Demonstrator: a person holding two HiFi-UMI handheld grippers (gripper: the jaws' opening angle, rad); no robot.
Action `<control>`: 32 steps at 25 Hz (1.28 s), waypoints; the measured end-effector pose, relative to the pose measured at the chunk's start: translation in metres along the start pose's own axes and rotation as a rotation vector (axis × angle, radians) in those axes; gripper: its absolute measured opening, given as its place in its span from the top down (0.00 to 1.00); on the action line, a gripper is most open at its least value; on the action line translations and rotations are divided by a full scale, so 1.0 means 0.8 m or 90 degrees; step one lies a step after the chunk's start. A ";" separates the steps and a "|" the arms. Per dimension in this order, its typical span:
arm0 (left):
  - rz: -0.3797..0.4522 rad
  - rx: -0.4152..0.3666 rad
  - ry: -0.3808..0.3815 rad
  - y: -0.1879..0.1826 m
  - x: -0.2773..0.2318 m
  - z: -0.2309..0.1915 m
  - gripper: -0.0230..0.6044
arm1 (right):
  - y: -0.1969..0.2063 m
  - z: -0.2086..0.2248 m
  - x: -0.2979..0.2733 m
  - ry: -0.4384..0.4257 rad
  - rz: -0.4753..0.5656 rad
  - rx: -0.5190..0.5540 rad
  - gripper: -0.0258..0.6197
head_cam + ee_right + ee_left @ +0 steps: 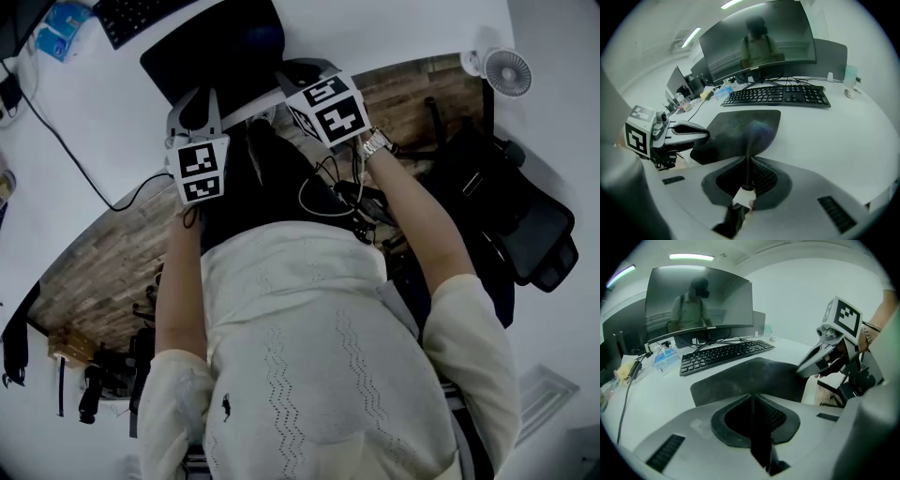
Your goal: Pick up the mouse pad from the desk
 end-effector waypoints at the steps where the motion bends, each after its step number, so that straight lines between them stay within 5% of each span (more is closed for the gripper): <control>1: 0.005 0.004 -0.003 -0.003 0.003 -0.001 0.92 | -0.003 -0.001 0.002 -0.001 0.002 0.001 0.92; 14: 0.049 0.058 -0.040 -0.021 0.040 -0.020 0.92 | -0.026 -0.013 0.021 -0.005 0.032 0.011 0.91; 32: 0.082 0.051 -0.052 -0.033 0.083 -0.016 0.92 | -0.035 -0.031 0.046 -0.005 0.065 0.008 0.91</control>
Point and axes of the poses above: the fingertips, and each gripper's own axes: x backward along the fingers, z to its right, y out of its underside, the point moved 1 cm from there along x, backward along the fingers, and after that the axes turned 9 degrees about -x, right-handed, at the moved point
